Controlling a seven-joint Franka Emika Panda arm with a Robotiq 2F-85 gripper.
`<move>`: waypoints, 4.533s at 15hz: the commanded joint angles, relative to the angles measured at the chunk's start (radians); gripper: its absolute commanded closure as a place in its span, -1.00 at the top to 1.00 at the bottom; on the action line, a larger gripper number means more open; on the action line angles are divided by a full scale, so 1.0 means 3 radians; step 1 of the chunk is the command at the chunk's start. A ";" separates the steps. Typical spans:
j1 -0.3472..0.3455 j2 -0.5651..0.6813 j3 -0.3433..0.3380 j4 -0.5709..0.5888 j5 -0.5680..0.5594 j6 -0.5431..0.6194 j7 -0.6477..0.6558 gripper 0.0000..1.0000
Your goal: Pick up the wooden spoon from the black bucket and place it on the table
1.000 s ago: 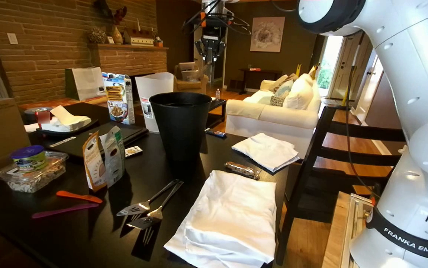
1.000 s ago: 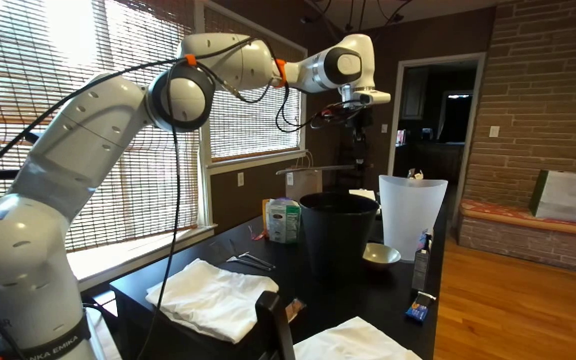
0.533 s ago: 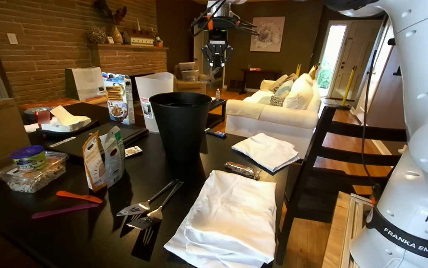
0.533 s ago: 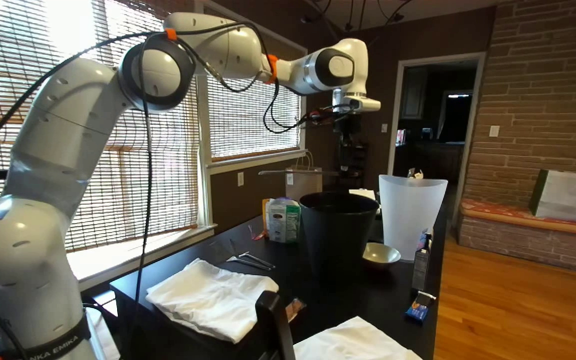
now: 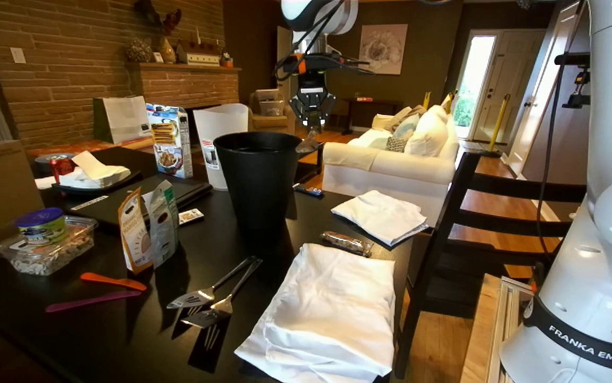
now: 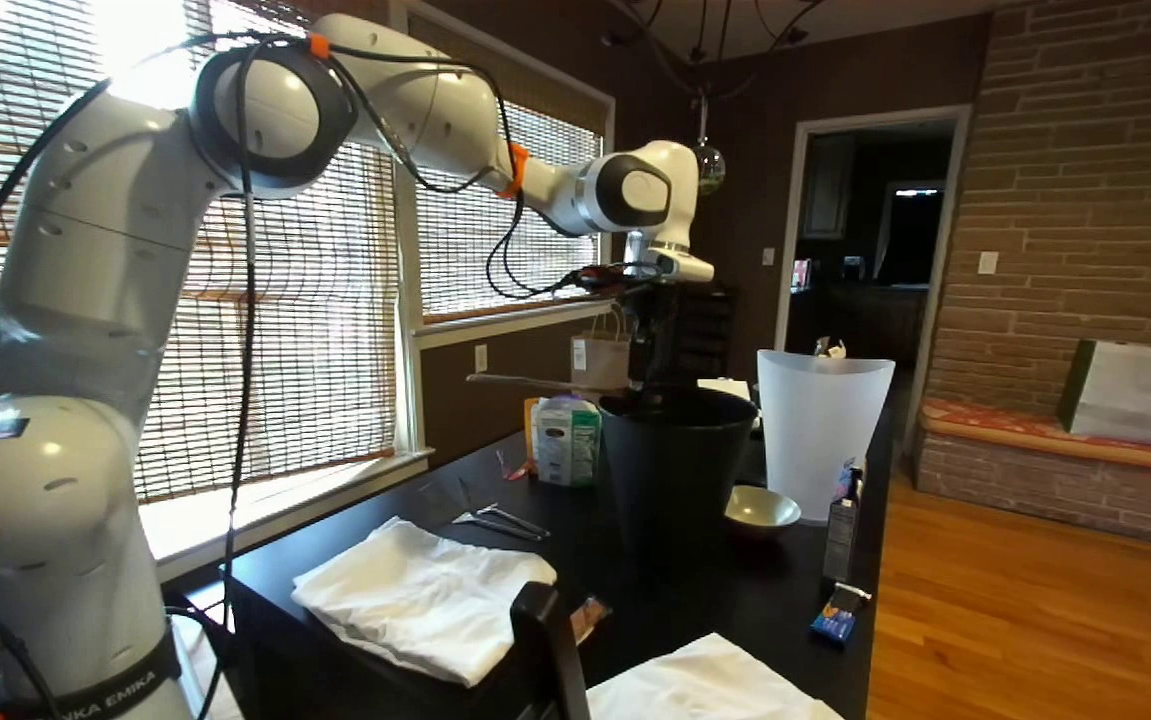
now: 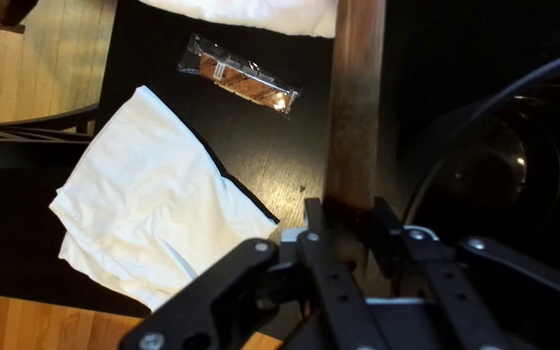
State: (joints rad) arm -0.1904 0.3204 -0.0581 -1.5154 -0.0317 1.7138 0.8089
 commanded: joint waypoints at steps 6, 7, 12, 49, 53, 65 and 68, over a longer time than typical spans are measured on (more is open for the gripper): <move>0.0199 -0.0195 -0.0313 -0.0683 0.0006 0.0558 0.0160 -0.87; 0.0185 -0.0153 -0.0344 -0.0687 0.0031 0.0626 0.0202 -0.87; 0.0168 -0.0098 -0.0474 -0.0869 -0.0019 0.1060 0.0238 -0.87; 0.0366 0.1390 -0.0971 -0.0553 -0.0346 0.2261 0.1651 -0.86; 0.0346 0.1425 -0.0966 -0.0534 -0.0334 0.2258 0.1619 -0.80; 0.0341 0.1442 -0.0977 -0.0577 -0.0367 0.2265 0.1532 -0.72; 0.0343 0.1459 -0.0989 -0.0572 -0.0372 0.2262 0.1524 -0.12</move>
State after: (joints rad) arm -0.0914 0.7449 -0.3434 -1.6976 -0.1377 2.3946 1.2752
